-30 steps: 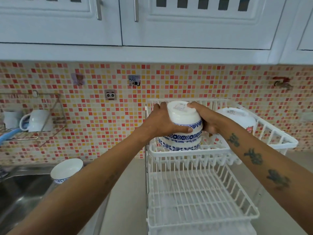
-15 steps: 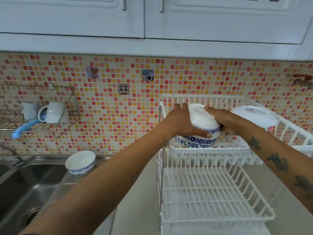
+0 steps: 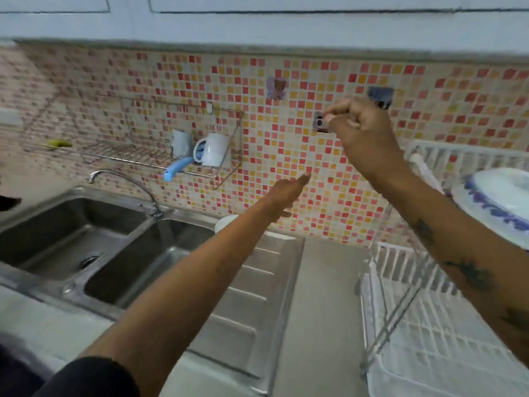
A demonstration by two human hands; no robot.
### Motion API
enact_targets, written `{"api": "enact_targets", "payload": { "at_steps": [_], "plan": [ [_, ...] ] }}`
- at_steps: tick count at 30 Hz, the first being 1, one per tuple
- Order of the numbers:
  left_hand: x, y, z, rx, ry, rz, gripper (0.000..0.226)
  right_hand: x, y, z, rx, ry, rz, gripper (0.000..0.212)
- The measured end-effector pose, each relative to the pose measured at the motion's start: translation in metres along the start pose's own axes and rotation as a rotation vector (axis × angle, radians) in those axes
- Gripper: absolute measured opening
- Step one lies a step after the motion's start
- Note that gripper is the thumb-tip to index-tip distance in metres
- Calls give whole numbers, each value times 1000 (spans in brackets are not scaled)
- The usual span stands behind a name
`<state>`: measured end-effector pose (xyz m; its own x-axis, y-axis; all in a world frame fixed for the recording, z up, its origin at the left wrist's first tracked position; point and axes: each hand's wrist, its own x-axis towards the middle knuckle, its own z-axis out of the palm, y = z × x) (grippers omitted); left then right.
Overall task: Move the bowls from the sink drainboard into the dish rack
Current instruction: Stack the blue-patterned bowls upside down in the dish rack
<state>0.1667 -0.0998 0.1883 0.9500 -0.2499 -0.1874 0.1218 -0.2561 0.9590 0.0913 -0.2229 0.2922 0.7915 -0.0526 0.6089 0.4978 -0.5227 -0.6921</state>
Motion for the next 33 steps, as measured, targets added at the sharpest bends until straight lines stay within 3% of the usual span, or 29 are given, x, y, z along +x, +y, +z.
{"api": "enact_targets", "payload": {
  "at_steps": [3, 7, 11, 13, 17, 21, 26, 33],
  "plan": [
    [9, -60, -72, -184, -3, -281, 61, 2, 28, 77, 44, -214, 149, 21],
    [22, -135, -149, -256, 155, -447, 67, -4, 87, 167, 71, -431, 505, 34],
    [27, -183, -193, -359, 256, -530, 52, -10, 143, 236, 42, -462, 758, 45],
    [30, -195, -202, -407, 293, -535, 60, -18, 175, 266, -3, -518, 808, 54],
    [53, -214, -203, -513, 367, -520, 47, -42, 302, 340, 31, -556, 943, 98],
    [81, -232, -188, -463, 315, -544, 62, -46, 264, 345, 97, -379, 1088, 85],
    [119, -245, -169, -472, 281, -504, 80, -37, 284, 362, 148, -288, 1168, 91],
    [151, -268, -150, -633, 291, -496, 73, -39, 286, 369, 348, -296, 1191, 64]
  ]
}}
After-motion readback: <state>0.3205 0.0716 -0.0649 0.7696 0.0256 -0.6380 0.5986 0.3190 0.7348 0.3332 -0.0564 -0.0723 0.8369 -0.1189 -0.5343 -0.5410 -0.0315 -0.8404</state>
